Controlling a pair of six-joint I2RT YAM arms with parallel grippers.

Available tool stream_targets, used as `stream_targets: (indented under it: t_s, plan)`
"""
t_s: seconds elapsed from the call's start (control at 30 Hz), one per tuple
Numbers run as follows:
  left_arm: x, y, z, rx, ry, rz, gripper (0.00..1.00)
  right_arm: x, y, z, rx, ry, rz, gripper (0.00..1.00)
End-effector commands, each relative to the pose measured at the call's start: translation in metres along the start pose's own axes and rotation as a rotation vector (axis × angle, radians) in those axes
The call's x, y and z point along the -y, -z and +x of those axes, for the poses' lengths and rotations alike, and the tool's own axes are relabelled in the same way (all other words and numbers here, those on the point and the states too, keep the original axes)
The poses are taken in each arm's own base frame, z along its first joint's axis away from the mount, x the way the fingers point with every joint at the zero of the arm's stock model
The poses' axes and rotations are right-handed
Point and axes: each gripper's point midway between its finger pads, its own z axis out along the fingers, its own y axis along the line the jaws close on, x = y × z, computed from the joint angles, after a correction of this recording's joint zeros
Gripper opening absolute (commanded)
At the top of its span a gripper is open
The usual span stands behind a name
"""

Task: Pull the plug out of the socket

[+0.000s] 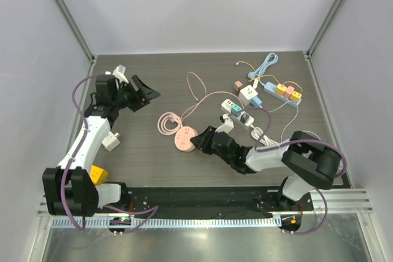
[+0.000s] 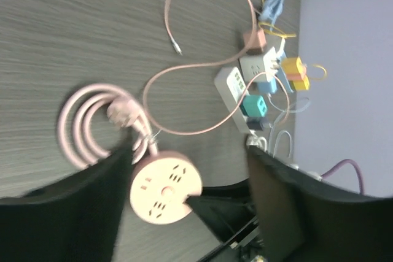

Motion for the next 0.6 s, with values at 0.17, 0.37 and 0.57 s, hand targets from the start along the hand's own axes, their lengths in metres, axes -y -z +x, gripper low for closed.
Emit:
stream_targets:
  t_s: [0.17, 0.37, 0.57]
  plan:
    - [0.066, -0.021, 0.076, -0.312, -0.228, 0.171, 0.65, 0.039, 0.05, 0.001, 0.031, 0.01, 0.032, 0.01]
    - [0.072, -0.03, 0.124, -0.383, -0.369, 0.108, 0.83, 0.054, 0.065, 0.009, -0.001, -0.024, 0.04, 0.01]
    - [0.067, -0.048, 0.152, -0.432, -0.375, 0.05, 0.84, 0.061, 0.074, 0.02, -0.047, -0.033, 0.028, 0.01]
